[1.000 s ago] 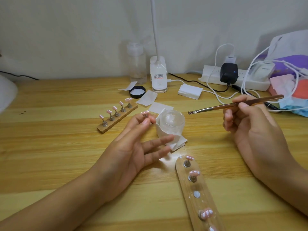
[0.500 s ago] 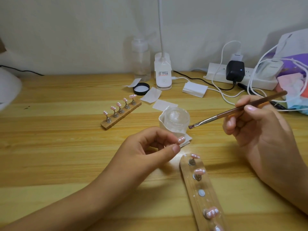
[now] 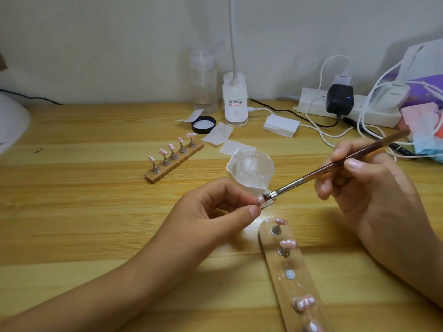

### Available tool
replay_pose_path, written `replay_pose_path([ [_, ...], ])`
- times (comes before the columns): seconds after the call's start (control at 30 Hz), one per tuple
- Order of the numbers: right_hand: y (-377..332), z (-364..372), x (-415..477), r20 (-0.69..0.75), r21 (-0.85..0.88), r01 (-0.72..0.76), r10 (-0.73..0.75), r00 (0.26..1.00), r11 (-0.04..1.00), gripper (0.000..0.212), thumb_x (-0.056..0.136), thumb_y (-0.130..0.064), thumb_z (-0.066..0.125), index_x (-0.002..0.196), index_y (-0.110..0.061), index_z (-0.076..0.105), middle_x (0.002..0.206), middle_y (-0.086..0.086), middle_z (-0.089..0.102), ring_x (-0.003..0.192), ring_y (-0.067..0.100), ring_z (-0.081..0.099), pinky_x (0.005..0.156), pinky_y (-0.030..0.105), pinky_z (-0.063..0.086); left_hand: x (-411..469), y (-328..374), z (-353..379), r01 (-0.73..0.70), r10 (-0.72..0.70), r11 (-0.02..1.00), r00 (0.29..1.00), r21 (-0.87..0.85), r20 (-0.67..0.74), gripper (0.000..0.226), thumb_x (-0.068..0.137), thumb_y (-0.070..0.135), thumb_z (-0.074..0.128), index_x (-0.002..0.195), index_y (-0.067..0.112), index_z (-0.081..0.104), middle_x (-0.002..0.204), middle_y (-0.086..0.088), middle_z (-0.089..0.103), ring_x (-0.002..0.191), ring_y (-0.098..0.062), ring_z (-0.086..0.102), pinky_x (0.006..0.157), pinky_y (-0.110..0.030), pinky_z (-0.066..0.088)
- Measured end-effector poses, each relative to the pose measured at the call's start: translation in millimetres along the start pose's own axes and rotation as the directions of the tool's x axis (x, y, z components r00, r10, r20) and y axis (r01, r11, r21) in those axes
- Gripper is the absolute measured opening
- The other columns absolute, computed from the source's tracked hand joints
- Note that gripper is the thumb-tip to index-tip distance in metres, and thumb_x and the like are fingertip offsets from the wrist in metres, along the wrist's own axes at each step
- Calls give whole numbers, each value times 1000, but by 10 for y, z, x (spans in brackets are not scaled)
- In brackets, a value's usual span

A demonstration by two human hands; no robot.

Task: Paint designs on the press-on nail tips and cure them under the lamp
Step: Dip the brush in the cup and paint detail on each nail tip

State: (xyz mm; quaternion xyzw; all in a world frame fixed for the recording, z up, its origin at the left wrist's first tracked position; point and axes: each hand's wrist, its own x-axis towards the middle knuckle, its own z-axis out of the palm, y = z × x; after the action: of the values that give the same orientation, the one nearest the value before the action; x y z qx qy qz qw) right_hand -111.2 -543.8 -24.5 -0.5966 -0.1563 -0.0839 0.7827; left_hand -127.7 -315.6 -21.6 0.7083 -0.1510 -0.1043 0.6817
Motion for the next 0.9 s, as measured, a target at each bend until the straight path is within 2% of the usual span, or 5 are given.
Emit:
replay_pose_path([
  [0.1, -1, 5, -11, 7, -57, 30, -30, 1000, 998, 28, 86, -13, 46, 82, -29, 68, 68, -4, 60, 61, 13, 58, 64, 21, 50, -7, 12, 3, 10, -10, 1000, 1000, -13, -10, 6, 73, 24, 74, 76, 29, 72, 75, 12, 68, 68, -2, 58, 66, -13, 47],
  [0.2, -8, 13, -25, 9, -96, 59, -58, 998, 994, 20, 84, -21, 51, 85, -32, 67, 72, -7, 60, 65, 12, 59, 67, 20, 51, -12, 30, 10, 10, -10, 999, 1000, -35, -14, 9, 75, 20, 71, 76, 29, 72, 76, 9, 69, 67, -2, 60, 66, -13, 47],
  [0.47, -7, -15, -18, 15, 9, 82, -82, 997, 997, 32, 88, -7, 39, 87, -24, 65, 70, 1, 59, 65, 16, 60, 67, 22, 51, -8, 59, 21, 48, -50, 992, 999, -120, -12, 12, 74, 17, 70, 73, 29, 73, 74, 1, 73, 65, -4, 64, 62, -13, 50],
  [0.6, 0, 1, -18, 72, 9, 84, -84, 994, 996, 24, 85, -15, 45, 90, -25, 66, 72, 2, 61, 67, 18, 61, 69, 23, 52, -3, 60, 24, 48, -51, 990, 999, -130, -16, 12, 73, 17, 71, 72, 28, 73, 73, 0, 73, 64, -5, 63, 62, -14, 50],
  [0.9, -3, 21, -46, 35, -113, 112, -109, 993, 987, 17, 90, -21, 48, 96, -27, 62, 75, -3, 63, 72, 16, 62, 73, 24, 52, -11, 52, 13, 19, -19, 994, 1000, -106, 2, 15, 75, 16, 69, 74, 30, 73, 76, 1, 72, 72, -7, 64, 65, -16, 50],
])
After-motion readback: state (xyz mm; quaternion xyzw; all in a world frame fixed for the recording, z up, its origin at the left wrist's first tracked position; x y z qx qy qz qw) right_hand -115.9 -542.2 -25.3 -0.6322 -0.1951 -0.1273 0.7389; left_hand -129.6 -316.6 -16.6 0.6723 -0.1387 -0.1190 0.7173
